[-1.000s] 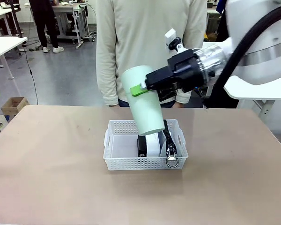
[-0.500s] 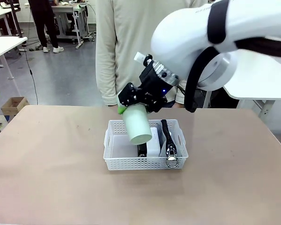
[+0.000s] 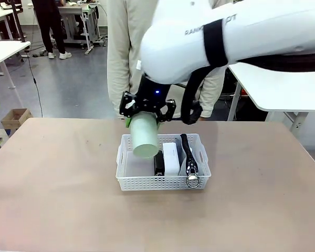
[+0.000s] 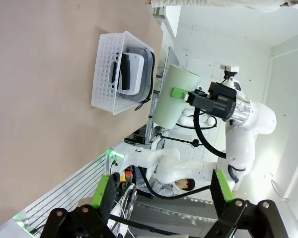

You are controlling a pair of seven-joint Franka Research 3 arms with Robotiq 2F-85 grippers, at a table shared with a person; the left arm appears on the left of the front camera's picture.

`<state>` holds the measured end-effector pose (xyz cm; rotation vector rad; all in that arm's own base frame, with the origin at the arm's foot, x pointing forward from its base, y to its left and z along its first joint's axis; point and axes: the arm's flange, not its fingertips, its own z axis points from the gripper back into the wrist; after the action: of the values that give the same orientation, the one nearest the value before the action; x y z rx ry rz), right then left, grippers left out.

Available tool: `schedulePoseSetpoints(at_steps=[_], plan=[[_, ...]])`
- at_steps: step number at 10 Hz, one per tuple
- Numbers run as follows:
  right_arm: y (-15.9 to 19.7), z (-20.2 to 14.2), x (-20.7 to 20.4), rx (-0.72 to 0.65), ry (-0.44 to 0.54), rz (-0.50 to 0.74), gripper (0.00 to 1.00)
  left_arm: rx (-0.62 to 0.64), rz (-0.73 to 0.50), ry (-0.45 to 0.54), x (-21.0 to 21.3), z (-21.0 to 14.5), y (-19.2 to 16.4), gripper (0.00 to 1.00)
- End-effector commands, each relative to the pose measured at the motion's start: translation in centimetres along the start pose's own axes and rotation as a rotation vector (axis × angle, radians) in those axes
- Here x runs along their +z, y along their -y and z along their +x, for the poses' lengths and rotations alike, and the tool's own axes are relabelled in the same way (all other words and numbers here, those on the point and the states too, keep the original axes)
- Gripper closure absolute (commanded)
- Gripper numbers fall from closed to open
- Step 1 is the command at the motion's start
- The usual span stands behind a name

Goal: Efficiently arrange items inside the basket to fit them all.
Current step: Pick up the Reusable plastic cup and place it inside the Organizing basket.

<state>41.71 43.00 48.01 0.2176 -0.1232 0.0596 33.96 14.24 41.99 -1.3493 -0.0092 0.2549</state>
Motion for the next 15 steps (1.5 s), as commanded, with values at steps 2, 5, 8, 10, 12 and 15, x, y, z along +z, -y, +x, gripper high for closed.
schedulePoseSetpoints(at_steps=[2, 5, 8, 10, 12, 15], plan=[[-3.7, 1.0, -4.1, -0.066, -0.008, -0.166, 0.12, -0.004, 0.005, -0.002, 0.1, -0.2, 0.0, 0.0], [-2.1, 2.0, -7.1, -0.084, 0.004, -0.192, 0.12, -0.004, 0.005, -0.002, 0.1, -0.2, 0.0, 0.0], [-0.5, 2.6, -9.2, -0.113, -0.024, -0.194, 0.12, -0.004, 0.005, -0.002, 0.1, -0.2, 0.0, 0.0], [-0.5, 3.2, -10.5, -0.112, -0.068, -0.203, 0.12, -0.004, 0.005, -0.002, 0.1, -0.2, 0.0, 0.0], [-0.8, 3.3, -11.7, -0.118, -0.087, -0.213, 0.12, -0.004, 0.005, -0.002, 0.1, -0.2, 0.0, 0.0], [-1.1, 2.8, -12.8, -0.094, -0.114, -0.206, 0.12, -0.004, 0.005, -0.002, 0.1, -0.2, 0.0, 0.0]])
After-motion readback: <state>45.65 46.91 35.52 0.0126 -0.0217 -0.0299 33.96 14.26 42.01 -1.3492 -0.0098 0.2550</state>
